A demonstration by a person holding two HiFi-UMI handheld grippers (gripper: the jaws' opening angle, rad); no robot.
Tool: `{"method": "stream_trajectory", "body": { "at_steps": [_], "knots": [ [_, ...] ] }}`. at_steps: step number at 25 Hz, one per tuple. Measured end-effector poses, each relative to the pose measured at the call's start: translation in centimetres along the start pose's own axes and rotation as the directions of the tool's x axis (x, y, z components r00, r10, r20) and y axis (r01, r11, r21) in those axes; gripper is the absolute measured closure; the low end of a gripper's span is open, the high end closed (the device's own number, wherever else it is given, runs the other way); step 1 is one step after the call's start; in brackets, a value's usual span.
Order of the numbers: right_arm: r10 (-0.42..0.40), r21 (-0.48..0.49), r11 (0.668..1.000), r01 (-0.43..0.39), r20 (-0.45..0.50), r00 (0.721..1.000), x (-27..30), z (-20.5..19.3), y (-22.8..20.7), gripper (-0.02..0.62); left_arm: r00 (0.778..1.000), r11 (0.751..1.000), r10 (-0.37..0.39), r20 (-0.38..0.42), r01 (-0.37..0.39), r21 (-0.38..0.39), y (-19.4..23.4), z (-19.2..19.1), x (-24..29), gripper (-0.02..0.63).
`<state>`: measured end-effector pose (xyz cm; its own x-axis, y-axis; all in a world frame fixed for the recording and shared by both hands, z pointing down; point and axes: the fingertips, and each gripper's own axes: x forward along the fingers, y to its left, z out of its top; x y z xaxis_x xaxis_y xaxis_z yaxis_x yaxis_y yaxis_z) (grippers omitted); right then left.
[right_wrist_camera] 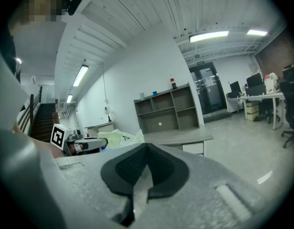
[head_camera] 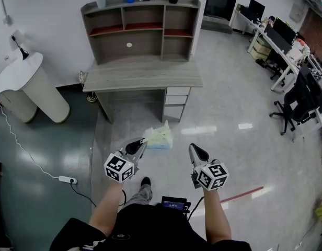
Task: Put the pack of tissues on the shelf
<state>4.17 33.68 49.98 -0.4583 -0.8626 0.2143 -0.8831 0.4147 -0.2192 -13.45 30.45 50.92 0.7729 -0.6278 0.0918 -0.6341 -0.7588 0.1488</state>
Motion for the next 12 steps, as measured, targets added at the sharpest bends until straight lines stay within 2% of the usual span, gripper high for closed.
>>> {"method": "stream_trajectory", "body": {
  "at_steps": [12],
  "knots": [
    [-0.047,0.0,0.999,0.047,-0.012,0.999,7.9,2.5,-3.1,0.597,0.999,0.999,-0.047,-0.007,0.047,-0.007,7.5,1.4,5.7,0.594]
  ]
}}
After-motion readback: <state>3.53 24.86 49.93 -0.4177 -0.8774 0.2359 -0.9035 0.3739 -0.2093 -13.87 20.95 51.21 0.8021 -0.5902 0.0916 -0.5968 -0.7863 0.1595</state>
